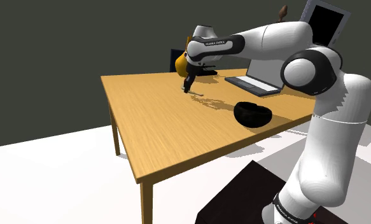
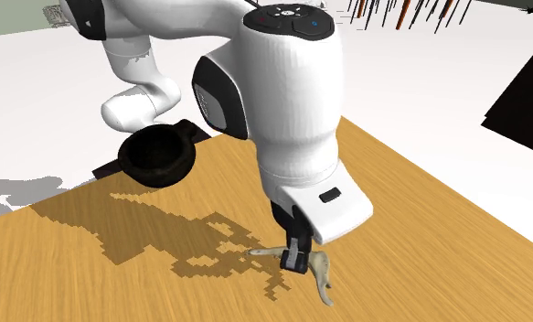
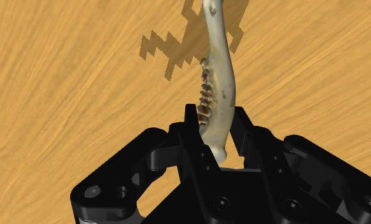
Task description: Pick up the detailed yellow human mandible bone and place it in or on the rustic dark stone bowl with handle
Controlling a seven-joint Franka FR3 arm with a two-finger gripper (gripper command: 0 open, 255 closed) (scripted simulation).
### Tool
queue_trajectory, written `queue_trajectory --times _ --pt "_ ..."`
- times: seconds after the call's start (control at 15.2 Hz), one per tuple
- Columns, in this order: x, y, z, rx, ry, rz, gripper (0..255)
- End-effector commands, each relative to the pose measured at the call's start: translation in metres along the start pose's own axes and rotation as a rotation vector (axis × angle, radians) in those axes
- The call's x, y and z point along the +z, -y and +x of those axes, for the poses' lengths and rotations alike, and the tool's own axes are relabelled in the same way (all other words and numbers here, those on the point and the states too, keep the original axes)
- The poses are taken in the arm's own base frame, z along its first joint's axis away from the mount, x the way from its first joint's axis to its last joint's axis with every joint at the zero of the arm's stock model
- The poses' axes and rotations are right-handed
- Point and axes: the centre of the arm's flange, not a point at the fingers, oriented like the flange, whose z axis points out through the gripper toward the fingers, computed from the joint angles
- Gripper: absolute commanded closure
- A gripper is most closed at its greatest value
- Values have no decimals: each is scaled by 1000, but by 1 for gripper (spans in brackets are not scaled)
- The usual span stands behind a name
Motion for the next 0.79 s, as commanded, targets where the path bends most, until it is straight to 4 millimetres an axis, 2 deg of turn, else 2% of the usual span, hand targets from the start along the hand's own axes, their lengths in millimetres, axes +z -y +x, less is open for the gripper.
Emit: queue_trajectory --times 0.0,0.73 --pt "-10 -1 2 0 0 0 255" --pt "-68 -5 12 0 0 0 255"
